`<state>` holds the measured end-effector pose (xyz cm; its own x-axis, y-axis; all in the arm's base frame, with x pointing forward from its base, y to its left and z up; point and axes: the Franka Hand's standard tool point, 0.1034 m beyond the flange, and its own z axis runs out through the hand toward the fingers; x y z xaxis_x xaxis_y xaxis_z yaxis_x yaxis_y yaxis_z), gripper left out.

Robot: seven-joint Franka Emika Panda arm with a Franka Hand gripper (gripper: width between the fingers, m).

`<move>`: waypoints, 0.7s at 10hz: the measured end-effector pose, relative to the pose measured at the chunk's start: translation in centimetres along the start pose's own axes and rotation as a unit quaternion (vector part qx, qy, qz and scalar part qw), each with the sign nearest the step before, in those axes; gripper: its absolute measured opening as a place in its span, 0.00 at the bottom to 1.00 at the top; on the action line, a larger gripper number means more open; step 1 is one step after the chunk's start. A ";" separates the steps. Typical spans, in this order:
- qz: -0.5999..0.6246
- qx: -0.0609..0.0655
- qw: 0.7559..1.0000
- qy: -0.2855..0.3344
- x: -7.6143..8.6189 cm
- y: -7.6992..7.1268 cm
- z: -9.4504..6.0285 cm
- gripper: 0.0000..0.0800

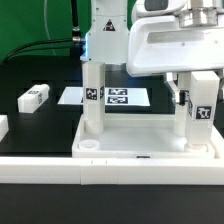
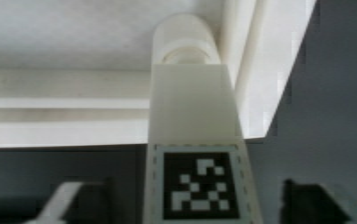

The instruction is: Assemble desk

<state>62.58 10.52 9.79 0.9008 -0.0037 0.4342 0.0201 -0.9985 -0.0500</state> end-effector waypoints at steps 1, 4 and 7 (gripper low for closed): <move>0.000 0.002 1.000 -0.002 0.2 -0.2 -0.3 0.75; 0.002 0.007 1.000 -0.004 1.0 -0.4 -1.7 0.81; 0.011 0.014 0.999 -0.027 2.9 0.3 -4.1 0.81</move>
Offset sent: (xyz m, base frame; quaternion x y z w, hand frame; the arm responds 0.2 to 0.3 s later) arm -0.0058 -0.0024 0.0190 0.0004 -0.0255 0.0042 0.9997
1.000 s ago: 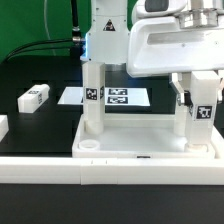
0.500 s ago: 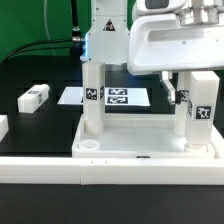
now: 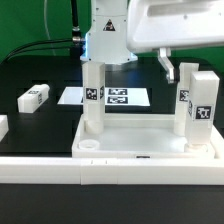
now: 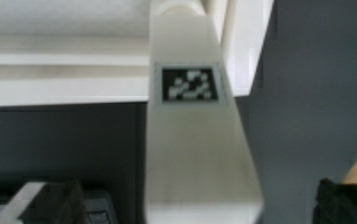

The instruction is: Assemble desk

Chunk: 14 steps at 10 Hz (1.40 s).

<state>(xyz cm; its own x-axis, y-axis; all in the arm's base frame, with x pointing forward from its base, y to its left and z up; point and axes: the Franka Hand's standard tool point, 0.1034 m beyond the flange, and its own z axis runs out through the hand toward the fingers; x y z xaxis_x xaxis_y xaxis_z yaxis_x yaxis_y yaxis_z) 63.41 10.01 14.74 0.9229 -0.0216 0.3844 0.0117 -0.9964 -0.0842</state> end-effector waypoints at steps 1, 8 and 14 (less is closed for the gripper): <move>0.004 0.003 1.000 -0.009 0.7 0.1 -0.9 0.81; 0.022 0.003 0.999 -0.040 0.2 0.0 -0.6 0.81; 0.048 -0.004 0.974 -0.222 -1.7 0.0 0.3 0.81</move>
Offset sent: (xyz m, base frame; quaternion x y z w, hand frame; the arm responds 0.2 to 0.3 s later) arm 0.0000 0.0000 0.0000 0.0000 0.0000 0.0000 1.0000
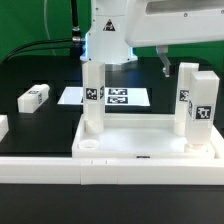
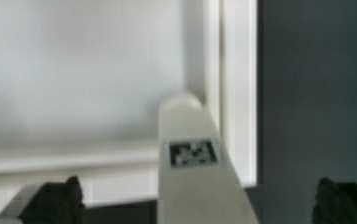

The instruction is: Assemble desk

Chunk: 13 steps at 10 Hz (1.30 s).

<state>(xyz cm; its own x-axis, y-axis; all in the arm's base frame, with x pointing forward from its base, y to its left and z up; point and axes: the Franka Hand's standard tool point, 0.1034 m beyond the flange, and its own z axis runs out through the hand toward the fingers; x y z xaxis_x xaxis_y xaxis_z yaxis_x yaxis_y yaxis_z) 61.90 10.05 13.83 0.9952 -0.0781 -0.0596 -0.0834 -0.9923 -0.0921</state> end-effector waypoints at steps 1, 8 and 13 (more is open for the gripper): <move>0.000 -0.001 1.000 0.011 0.5 0.0 0.0 0.81; -0.029 -0.019 0.999 0.019 1.9 0.0 0.8 0.81; -0.029 -0.019 0.999 0.018 1.9 0.0 0.8 0.36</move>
Offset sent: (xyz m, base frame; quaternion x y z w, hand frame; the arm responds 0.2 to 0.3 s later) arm 0.0249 0.0080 -0.0046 -0.0293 0.0324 -0.0312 0.9986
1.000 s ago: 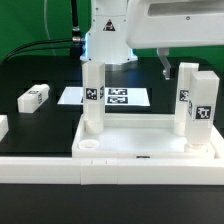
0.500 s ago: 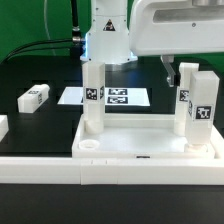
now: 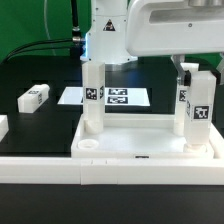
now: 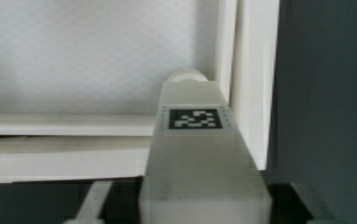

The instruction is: Assemble desk

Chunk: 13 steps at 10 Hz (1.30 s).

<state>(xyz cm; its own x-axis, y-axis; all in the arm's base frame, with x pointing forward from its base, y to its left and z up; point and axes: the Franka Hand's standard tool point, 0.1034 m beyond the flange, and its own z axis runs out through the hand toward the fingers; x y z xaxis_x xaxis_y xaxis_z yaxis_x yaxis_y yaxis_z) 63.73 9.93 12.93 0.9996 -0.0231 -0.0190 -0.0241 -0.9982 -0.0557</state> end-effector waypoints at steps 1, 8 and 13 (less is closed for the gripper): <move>0.003 0.000 1.000 0.000 0.0 0.0 0.0 0.36; 0.310 0.014 0.950 0.022 -0.1 0.0 0.2 0.36; 0.574 0.028 0.818 0.012 -0.4 -0.8 0.3 0.36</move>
Offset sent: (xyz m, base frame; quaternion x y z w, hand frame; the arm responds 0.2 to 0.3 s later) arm -0.0196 -0.0110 -0.0119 0.0107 0.0255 0.2943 0.9553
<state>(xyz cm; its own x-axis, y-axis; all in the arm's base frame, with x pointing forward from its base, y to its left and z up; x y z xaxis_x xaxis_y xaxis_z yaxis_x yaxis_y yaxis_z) 63.37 10.81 12.65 0.3179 -0.9455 -0.0710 -0.9474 -0.3139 -0.0618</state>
